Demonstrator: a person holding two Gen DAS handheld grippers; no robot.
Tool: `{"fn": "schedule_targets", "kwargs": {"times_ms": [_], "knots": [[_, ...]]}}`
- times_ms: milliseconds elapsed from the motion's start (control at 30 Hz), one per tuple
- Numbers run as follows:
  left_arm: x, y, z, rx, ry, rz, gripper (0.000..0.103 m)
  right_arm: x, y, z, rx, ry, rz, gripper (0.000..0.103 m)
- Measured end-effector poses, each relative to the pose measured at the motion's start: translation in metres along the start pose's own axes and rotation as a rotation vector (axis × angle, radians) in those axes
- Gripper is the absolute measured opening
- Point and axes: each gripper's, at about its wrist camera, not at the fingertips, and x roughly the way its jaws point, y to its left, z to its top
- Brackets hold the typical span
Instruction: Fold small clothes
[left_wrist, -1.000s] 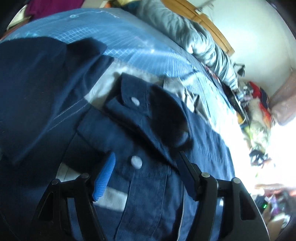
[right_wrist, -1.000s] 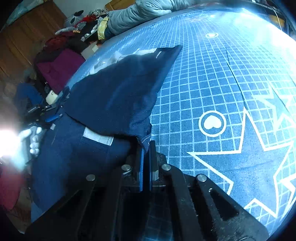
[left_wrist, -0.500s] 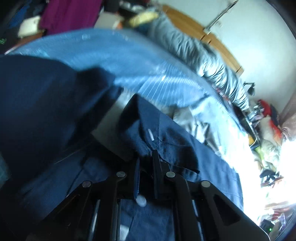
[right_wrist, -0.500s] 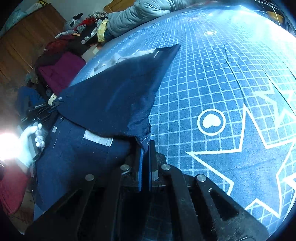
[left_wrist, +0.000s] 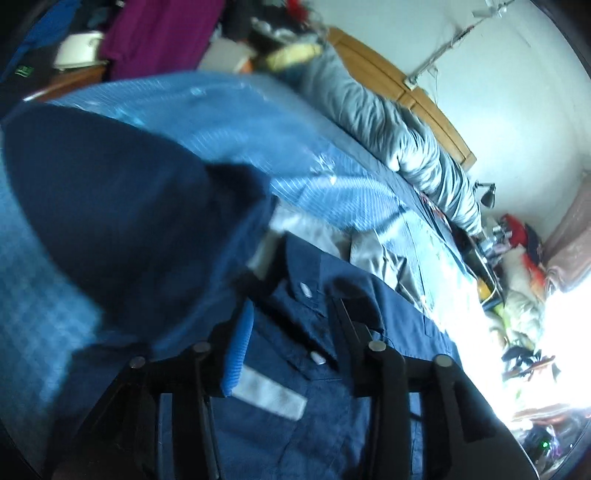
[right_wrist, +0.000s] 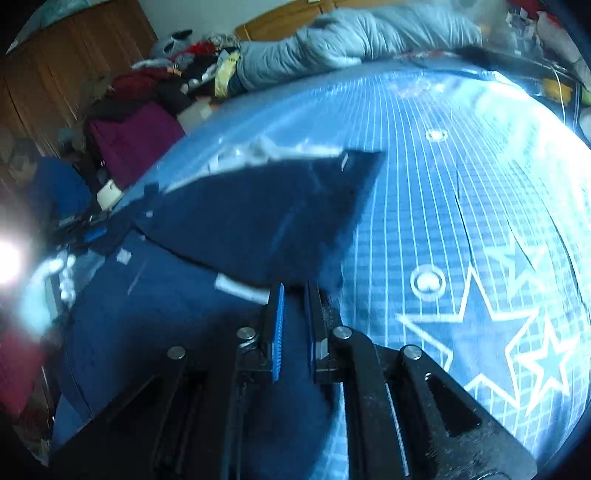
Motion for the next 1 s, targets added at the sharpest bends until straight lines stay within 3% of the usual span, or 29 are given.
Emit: {"fn": "schedule_targets", "kwargs": {"times_ms": [100,167,200,233,300,333,400,467,567,767,867,1000], "knots": [[-0.018,0.028,0.004,-0.048,-0.005,0.028,0.044,0.02,0.005,0.01,-0.027,0.003,-0.021,0.011],[-0.033,0.053,0.009,-0.089,-0.01,0.057,0.044,0.05,-0.006,0.002,-0.026,0.117,-0.062,0.008],[-0.044,0.069,0.009,-0.118,-0.014,0.068,0.044,0.065,-0.016,-0.006,0.008,0.187,-0.031,0.0],[-0.053,0.085,0.011,-0.146,-0.025,0.088,0.044,0.062,-0.022,-0.01,0.037,0.161,0.003,0.0],[-0.072,0.121,0.016,-0.2,-0.061,0.138,0.047,0.047,-0.019,-0.006,0.029,0.157,-0.041,0.0],[-0.079,0.138,0.019,-0.23,-0.076,0.153,0.05,0.034,-0.011,-0.004,0.0,0.119,-0.066,0.003],[-0.093,0.172,0.027,-0.284,-0.108,0.185,0.052,0.01,0.003,-0.004,-0.024,0.062,-0.071,0.027],[-0.099,0.204,0.038,-0.333,-0.123,0.212,0.054,-0.006,0.011,-0.007,-0.01,0.032,-0.077,0.037],[-0.087,0.241,0.057,-0.369,-0.102,0.183,0.054,-0.01,0.025,-0.018,-0.002,0.05,-0.084,0.038],[-0.056,0.269,0.103,-0.346,-0.115,0.176,0.054,0.012,0.057,-0.026,-0.025,0.108,-0.061,0.038],[-0.045,0.282,0.117,-0.391,-0.153,0.164,0.046,0.022,0.071,-0.026,-0.038,0.115,-0.048,0.039],[-0.029,0.293,0.133,-0.409,-0.158,0.171,0.023,0.031,0.081,-0.027,-0.05,0.129,-0.039,0.04]]}}
